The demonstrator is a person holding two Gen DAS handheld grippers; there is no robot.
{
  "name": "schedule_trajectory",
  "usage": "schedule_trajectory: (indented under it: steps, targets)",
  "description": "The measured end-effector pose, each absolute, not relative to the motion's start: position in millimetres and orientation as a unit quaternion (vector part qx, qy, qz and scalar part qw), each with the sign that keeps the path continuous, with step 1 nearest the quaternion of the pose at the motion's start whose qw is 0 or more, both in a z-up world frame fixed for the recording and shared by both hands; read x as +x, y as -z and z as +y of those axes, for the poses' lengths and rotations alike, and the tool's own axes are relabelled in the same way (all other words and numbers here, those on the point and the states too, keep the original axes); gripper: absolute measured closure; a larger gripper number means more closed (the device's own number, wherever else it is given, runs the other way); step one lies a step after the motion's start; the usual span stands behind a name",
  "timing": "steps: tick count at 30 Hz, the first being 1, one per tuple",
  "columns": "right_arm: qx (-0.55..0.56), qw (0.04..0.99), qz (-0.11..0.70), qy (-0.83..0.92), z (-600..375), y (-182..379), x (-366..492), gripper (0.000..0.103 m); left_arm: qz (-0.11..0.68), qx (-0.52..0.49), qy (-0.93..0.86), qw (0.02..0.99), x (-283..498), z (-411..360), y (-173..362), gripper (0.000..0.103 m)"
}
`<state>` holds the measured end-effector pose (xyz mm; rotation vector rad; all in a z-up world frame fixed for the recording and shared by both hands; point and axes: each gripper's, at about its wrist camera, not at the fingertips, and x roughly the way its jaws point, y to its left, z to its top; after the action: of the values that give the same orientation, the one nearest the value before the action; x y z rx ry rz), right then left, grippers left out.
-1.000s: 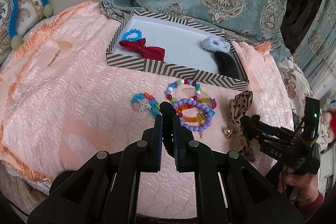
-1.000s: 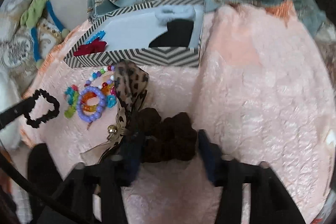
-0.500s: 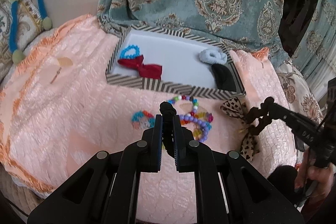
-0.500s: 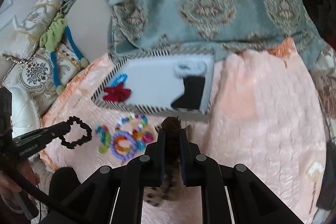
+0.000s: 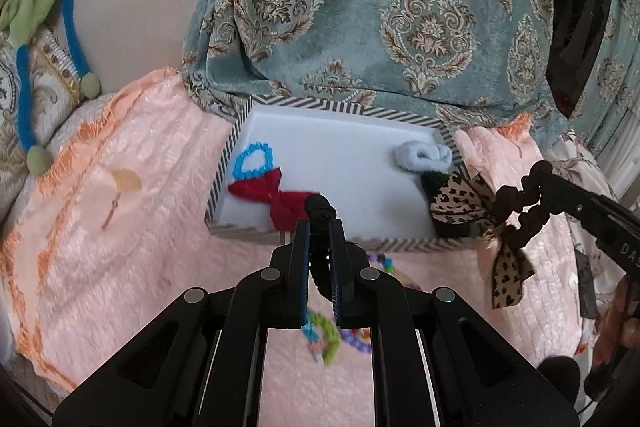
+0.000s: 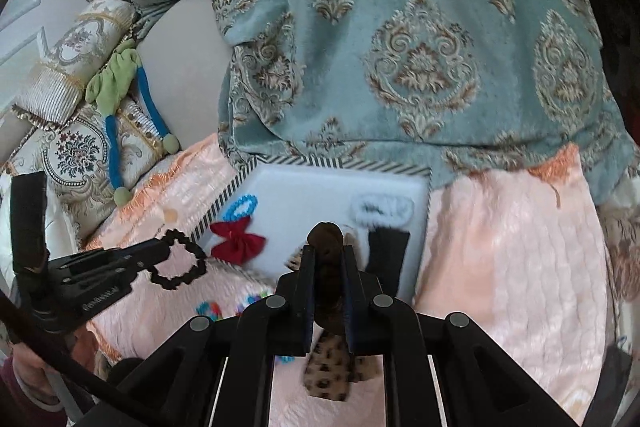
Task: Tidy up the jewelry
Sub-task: 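Lower the black scrunchie and leopard bow into the tray and open both tools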
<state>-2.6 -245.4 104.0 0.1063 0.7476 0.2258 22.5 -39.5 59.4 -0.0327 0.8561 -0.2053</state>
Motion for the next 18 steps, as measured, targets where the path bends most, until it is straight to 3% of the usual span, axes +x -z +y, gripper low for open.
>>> schedule_trajectory:
  steps: [18]
  targets:
    - [0.067, 0.903, 0.403, -0.135, -218, -63, 128, 0.092, 0.442, -0.014, 0.075, 0.894, 144, -42, -26, 0.095]
